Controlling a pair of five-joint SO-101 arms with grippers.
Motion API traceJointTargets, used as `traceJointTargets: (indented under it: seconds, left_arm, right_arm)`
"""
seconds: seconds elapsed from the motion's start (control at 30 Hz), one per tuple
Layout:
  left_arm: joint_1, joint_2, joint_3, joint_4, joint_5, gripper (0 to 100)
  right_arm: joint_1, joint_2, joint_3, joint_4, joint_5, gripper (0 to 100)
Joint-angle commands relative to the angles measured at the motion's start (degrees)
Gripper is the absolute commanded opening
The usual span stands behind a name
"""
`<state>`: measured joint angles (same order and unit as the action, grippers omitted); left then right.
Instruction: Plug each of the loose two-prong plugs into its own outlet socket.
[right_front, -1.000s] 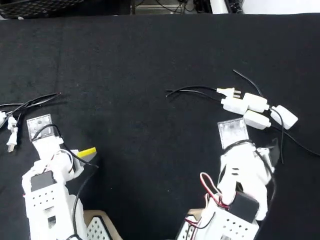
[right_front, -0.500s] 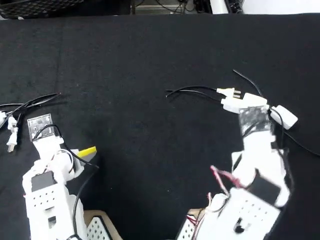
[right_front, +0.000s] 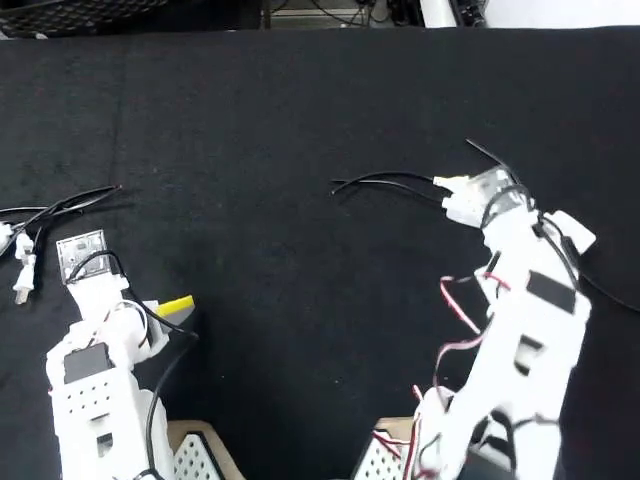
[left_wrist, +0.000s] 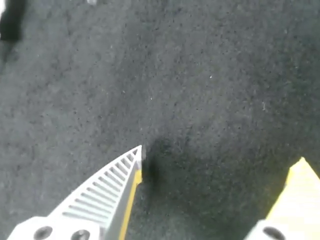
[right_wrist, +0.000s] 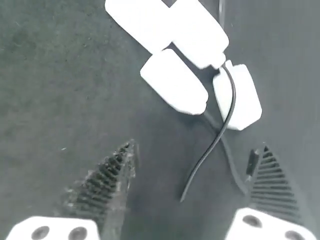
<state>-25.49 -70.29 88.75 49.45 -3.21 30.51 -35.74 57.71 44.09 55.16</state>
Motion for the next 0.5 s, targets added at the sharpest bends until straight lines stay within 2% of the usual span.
traceJointTargets:
  seconds: [0.0,0.27,0.47]
  left_arm:
    - [0.66,-0.62,-0.13,-2.37,-0.53,43]
    - [0.75,-0.62,-0.13,-2.29,-0.53,43]
    - [0.75,-0.62,-0.13,-2.46,-0.53,43]
  right_arm:
    - [-0.53,10.68,-6.20,-3.69,10.11,34.6]
    - [-0.26,32.66,-18.07,-3.60,23.03,34.6]
    - [-0.88,45.58,-28.35,-3.34,23.38,34.6]
